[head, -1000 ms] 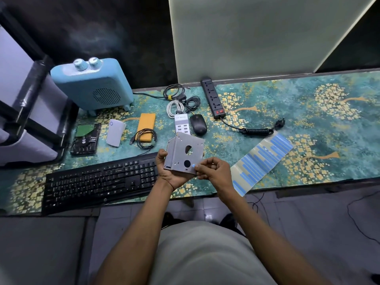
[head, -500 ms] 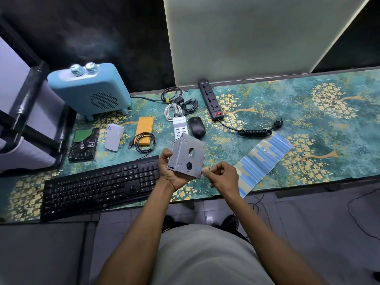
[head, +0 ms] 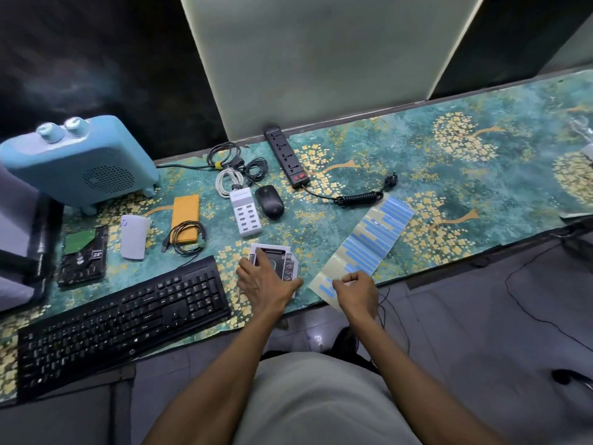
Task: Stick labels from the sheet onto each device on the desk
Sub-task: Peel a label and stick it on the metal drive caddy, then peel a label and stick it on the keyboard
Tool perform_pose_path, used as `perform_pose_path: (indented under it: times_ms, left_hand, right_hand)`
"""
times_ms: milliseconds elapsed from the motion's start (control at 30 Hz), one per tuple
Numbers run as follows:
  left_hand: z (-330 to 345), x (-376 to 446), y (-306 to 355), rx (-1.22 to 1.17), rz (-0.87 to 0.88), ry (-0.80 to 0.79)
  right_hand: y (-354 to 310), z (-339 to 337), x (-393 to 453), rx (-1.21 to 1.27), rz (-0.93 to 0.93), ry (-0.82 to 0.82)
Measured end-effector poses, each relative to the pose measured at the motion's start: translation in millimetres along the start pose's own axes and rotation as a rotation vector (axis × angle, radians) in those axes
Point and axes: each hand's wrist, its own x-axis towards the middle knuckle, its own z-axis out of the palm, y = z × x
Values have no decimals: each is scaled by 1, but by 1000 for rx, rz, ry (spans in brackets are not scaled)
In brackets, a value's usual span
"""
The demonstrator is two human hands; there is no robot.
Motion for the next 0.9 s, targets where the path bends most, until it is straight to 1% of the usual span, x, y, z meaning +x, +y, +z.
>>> perform_pose_path:
  times_ms: [67, 133, 167, 200, 233, 267, 300, 333, 400, 467, 567, 633, 700, 833, 900]
  left_hand:
    - [-2, -1, 7, 52, 64, 90]
    - [-3, -3, 19, 30, 249, 154]
    - [-2, -4, 26, -59, 336, 109]
    - [0, -5, 33, -173, 385, 27]
    - [3, -5, 40, -252, 392, -101]
    - [7, -7, 46, -292, 400, -216]
    - [10, -9, 50, -293, 400, -275]
    - [15, -9, 53, -288, 402, -296]
    - [21, -8, 55, -309, 370, -304]
    - [25, -4, 55, -353, 305, -363]
    - [22, -1, 62, -489, 124, -486]
    - [17, 1, 67, -582, 7, -611]
    - [13, 2, 72, -557, -62, -717]
    - [11, 0, 77, -503, -56, -793]
    - [8, -3, 80, -577, -65, -881]
  right_hand:
    - [13, -7, 1, -28, 84, 70]
    - [25, -9, 3, 4, 149, 98]
    - [30, -8, 5, 39, 179, 90]
    - [31, -8, 5, 92, 202, 64]
    - [32, -6, 6, 153, 221, 28]
    - [33, -4, 6, 206, 237, -3]
    - [34, -3, 4, 234, 242, -19]
    - [35, -4, 2, 245, 241, -22]
    - [37, -7, 0, 263, 205, -17]
    - [42, -10, 1, 302, 144, -30]
    - [50, -10, 4, 336, 64, -39]
    - [55, -11, 4, 351, 28, -44]
    - [55, -15, 0, 361, -20, -36]
    - [56, -20, -2, 372, -34, -9]
    - [55, -22, -5, 353, -39, 31]
